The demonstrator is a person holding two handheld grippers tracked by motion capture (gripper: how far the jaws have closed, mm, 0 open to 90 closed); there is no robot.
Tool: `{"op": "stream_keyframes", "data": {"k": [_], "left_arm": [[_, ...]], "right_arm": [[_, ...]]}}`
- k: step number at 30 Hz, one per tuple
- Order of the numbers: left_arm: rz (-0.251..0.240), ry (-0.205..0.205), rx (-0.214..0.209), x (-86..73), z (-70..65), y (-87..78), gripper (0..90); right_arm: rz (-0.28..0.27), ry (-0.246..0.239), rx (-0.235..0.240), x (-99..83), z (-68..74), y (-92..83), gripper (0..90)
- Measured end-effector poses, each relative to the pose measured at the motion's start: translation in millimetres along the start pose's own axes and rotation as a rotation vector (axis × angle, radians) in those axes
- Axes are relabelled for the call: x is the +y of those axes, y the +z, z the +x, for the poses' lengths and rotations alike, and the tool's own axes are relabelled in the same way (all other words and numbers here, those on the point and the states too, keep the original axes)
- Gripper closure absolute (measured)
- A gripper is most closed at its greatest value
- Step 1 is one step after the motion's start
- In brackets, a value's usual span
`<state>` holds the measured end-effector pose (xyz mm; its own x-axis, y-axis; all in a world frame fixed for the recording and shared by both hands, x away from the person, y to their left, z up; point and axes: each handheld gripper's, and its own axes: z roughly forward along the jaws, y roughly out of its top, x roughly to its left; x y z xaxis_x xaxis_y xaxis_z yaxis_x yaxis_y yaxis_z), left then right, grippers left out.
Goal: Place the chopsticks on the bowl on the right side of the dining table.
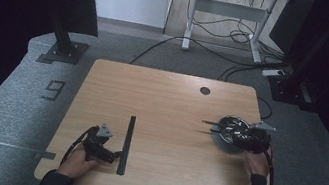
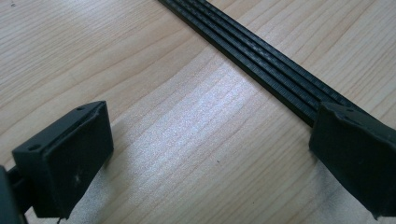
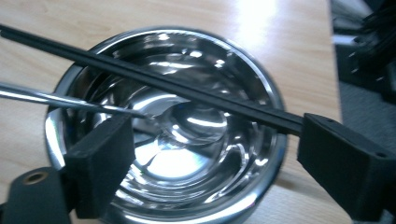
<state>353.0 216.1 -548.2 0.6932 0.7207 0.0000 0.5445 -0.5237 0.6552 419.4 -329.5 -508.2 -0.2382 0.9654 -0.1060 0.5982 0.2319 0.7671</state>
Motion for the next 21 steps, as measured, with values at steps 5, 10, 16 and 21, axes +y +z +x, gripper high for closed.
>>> {"op": "stream_keyframes", "data": {"k": [5,10,16,21], "left_arm": [[0.000,0.000,0.000,0.0,0.0,0.0,0.0],[0.000,0.000,0.000,0.0,0.0,0.0,0.0],[0.000,-0.001,0.000,0.0,-0.1,0.0,0.0],[0.000,0.000,0.000,0.0,-0.1,0.0,0.0]], "right_arm": [[0.000,0.045,-0.043,-6.0,-10.0,0.4,0.0],[-0.009,0.107,-0.051,-10.5,-20.4,1.4,0.0],[-0.039,0.132,-0.072,-15.7,-29.1,1.2,0.0],[-0.055,0.152,-0.079,-22.4,-37.6,5.5,0.0]]}}
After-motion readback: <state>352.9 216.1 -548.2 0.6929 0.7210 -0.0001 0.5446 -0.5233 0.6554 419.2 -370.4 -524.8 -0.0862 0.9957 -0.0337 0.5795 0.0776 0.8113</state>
